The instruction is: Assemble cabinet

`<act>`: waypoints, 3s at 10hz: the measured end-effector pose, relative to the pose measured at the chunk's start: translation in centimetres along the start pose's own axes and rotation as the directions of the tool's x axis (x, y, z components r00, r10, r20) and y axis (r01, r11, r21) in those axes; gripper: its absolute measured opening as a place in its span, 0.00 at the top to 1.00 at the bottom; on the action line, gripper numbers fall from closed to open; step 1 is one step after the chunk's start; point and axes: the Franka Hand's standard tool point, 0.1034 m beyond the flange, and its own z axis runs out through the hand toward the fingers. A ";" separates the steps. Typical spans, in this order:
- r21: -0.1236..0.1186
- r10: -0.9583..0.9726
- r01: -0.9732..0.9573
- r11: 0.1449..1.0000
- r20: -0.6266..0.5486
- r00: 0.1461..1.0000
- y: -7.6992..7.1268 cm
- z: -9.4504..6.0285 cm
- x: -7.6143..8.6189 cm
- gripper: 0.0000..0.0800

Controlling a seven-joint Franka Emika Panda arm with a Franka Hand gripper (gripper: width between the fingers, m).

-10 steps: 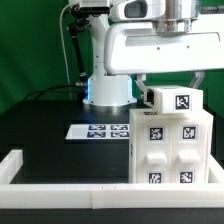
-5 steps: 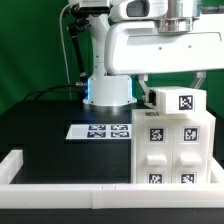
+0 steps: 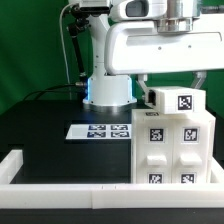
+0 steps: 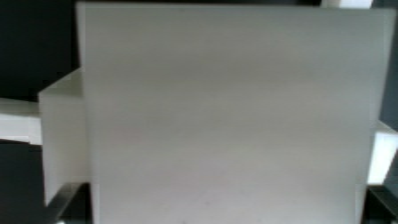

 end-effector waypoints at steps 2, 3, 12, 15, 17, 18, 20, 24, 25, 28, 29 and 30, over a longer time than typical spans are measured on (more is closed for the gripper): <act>0.002 0.112 -0.112 0.994 0.000 0.994 -0.1 0.0 0.0 0.30; 0.005 0.178 -0.178 0.984 0.001 0.984 -0.2 0.0 -0.1 0.30; 0.067 0.801 -0.800 0.596 0.007 0.598 -1.4 0.1 -0.2 0.30; 0.070 0.903 -0.902 0.427 0.029 0.430 -1.7 0.2 -0.2 0.30; 0.087 0.968 -0.966 0.245 0.041 0.249 -1.8 0.2 -0.2 0.30; 0.109 0.992 -0.988 0.112 0.051 0.118 -2.2 0.2 -0.4 0.30; 0.122 0.994 -0.990 -0.068 0.094 -0.057 -2.4 0.3 -0.2 0.30; 0.083 0.906 -0.911 -0.404 0.174 -0.386 -2.4 0.2 0.0 0.30; 0.066 0.864 -0.872 -0.485 0.186 -0.467 -2.4 0.2 0.0 0.30; 0.039 0.806 -0.819 -0.572 0.213 -0.552 -2.4 0.1 0.0 0.30; 0.032 0.794 -0.810 -0.586 0.224 -0.566 -2.6 0.1 0.0 0.30; 0.038 0.814 -0.830 -0.557 0.225 -0.536 -2.7 0.1 0.0 0.30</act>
Offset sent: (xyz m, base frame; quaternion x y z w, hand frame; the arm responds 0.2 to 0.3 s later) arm -0.0268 -0.0081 -0.0018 0.0088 0.0050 0.3852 0.9228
